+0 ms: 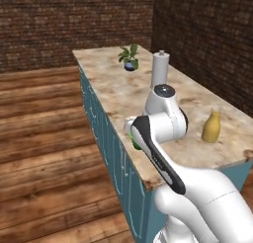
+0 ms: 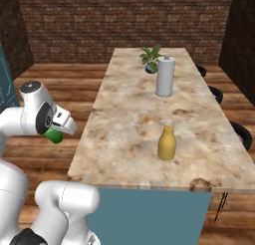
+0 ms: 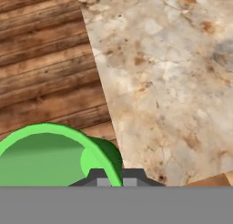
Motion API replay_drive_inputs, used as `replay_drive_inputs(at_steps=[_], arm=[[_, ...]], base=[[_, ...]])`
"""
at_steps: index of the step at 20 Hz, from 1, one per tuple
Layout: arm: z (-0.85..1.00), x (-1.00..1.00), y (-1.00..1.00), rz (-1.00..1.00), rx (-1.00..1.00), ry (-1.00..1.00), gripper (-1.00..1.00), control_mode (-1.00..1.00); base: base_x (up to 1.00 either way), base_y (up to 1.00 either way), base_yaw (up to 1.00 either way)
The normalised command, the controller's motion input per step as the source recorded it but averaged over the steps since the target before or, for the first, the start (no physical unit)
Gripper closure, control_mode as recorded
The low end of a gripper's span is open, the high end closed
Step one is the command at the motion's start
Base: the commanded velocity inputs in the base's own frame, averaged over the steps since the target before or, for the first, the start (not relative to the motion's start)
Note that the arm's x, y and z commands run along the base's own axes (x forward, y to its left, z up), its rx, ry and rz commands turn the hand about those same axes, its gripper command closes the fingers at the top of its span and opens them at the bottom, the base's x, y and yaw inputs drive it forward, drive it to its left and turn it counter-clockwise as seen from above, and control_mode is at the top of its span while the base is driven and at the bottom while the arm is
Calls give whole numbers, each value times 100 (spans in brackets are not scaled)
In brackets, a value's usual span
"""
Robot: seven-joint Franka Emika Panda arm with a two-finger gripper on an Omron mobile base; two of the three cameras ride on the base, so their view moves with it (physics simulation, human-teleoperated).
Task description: Place the pitcher and cup on the dining counter for serving.
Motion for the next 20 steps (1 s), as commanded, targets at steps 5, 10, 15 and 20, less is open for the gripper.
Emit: replay_drive_inputs(at_steps=[5, 10, 15, 20], arm=[[3, 14, -22, 0, 0, 0, 100, -100], [0, 50, -58, -3, 0, 0, 100, -100], [0, 80, -43, -14, 0, 0, 100, -100], [-1, 88, -21, -30, 3, 3, 100, -100]], base=[[21, -25, 0], [0, 0, 0], [0, 0, 0], [0, 0, 0]])
